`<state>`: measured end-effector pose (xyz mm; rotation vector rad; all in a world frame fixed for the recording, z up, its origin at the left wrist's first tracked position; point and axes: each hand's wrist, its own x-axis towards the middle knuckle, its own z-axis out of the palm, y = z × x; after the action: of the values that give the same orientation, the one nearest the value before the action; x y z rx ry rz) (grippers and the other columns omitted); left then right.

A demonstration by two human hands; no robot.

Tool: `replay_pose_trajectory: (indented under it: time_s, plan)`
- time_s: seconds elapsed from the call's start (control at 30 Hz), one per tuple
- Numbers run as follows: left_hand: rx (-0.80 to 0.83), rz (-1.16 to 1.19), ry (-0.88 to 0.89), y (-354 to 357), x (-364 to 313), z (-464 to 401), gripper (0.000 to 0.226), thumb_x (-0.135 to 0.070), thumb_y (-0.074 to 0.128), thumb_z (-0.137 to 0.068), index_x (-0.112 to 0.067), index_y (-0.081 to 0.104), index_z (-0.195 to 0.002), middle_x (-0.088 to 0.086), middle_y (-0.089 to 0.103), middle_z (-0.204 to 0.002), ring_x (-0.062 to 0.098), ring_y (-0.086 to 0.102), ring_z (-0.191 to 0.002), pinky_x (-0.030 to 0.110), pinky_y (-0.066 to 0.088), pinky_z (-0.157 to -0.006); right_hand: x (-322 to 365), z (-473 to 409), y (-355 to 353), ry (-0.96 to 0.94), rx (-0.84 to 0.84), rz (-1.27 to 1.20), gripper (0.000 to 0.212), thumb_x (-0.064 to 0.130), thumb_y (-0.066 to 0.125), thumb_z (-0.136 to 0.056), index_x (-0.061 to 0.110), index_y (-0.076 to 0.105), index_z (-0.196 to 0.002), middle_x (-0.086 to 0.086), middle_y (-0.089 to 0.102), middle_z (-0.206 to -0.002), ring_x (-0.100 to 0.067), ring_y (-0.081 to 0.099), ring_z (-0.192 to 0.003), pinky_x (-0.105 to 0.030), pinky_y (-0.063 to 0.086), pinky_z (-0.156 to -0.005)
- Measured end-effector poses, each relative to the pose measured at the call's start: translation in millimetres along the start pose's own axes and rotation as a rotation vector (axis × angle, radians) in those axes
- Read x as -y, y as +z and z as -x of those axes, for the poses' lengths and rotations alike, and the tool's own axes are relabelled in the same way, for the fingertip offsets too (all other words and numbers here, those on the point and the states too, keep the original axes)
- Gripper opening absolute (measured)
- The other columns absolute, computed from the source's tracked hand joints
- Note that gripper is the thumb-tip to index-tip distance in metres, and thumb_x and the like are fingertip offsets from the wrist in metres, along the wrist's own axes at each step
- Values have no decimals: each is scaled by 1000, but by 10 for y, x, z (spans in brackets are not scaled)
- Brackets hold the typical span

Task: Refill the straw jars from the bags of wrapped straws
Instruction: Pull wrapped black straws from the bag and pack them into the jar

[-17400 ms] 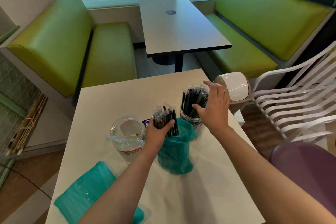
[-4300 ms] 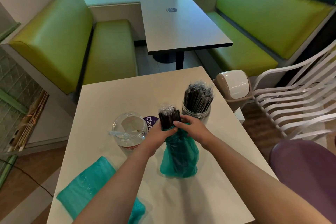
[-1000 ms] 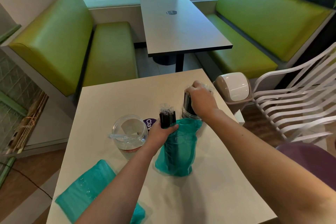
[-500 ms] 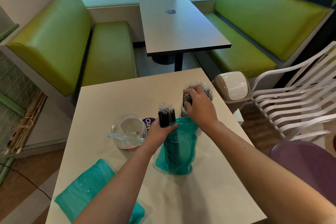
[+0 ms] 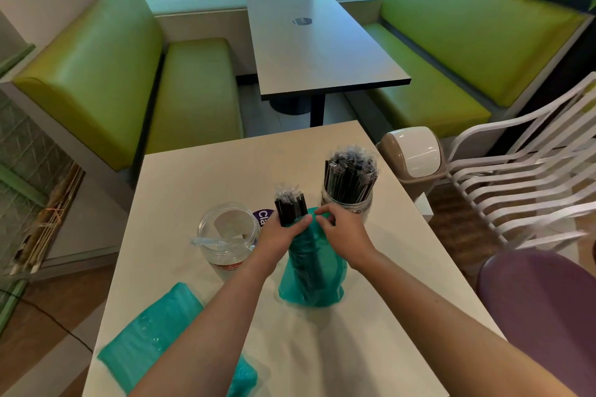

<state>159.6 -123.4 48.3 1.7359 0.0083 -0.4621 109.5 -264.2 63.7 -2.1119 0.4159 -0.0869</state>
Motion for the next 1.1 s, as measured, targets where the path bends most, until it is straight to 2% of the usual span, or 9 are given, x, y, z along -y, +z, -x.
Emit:
replay_pose_trajectory:
  time_s: [0.1, 0.2, 0.27, 0.37, 0.6, 0.7, 0.83, 0.97, 1.1]
  plan:
    - [23, 29, -20, -8, 31, -8, 38, -39, 75, -83, -20, 63, -114, -5, 71, -104, 12, 66, -101, 28, 52, -85, -23, -28, -13, -6, 84, 61, 23, 24, 66, -91, 22, 66, -114, 7, 56, -70, -7, 52, -64, -23, 40, -58]
    - [37, 41, -46, -12, 55, -20, 42, -40, 74, -84, -21, 62, -120, -3, 70, -110, 16, 64, -107, 38, 50, -97, -24, -62, -7, -48, 223, 138, 32, 25, 68, -88, 27, 67, -120, 3, 62, -88, -12, 59, -82, -25, 43, -69]
    - [59, 77, -68, -3, 47, -7, 39, -35, 73, -86, -22, 62, -120, -1, 71, -111, 17, 65, -108, 40, 50, -99, -27, -79, 17, -76, 264, 183, 36, 25, 70, -87, 24, 66, -122, 0, 58, -103, -15, 56, -98, -26, 42, -80]
    - [105, 149, -86, 18, 11, 11, 35, -28, 71, -88, -20, 62, -122, 2, 71, -111, 18, 65, -107, 37, 51, -98, -33, -69, 40, -42, 266, 69, 32, 18, 71, -85, 17, 66, -117, 0, 63, -109, -15, 58, -102, -27, 47, -88]
    - [112, 142, -59, 9, -4, 16, 44, -34, 74, -85, -21, 58, -124, 1, 70, -115, 18, 65, -110, 41, 50, -101, -47, -59, 2, 95, 254, -109, 15, 17, 67, -89, 13, 60, -102, 2, 61, -91, -12, 56, -81, -21, 45, -65]
    - [81, 127, -29, 20, -24, 27, 38, -32, 73, -86, -19, 60, -120, 0, 70, -112, 16, 65, -107, 31, 53, -92, -43, -52, -30, 156, 291, -239, 11, 17, 66, -90, 20, 55, -93, 2, 58, -88, -10, 56, -76, -21, 43, -60]
    - [61, 87, 0, 41, -77, 64, 32, -29, 66, -92, -20, 59, -122, -6, 68, -109, 5, 63, -99, 12, 49, -70, -42, -43, -72, 204, 269, -346, 18, 17, 64, -92, 20, 56, -107, -1, 61, -96, -10, 57, -78, -22, 44, -61]
    - [55, 69, -4, 59, -89, 79, 34, -29, 64, -94, -18, 57, -125, -4, 67, -116, 6, 62, -101, 11, 46, -70, -32, -39, -119, 204, 282, -358, 28, 21, 61, -95, 23, 60, -122, 0, 67, -109, -5, 60, -83, -20, 43, -61]
    - [37, 58, -4, 86, -110, 92, 34, -30, 63, -94, -21, 55, -126, -5, 65, -115, 11, 60, -106, 18, 44, -76, -43, -46, -135, 200, 252, -347, 28, 24, 62, -95, 18, 62, -121, 1, 67, -105, -3, 58, -78, -15, 41, -56]
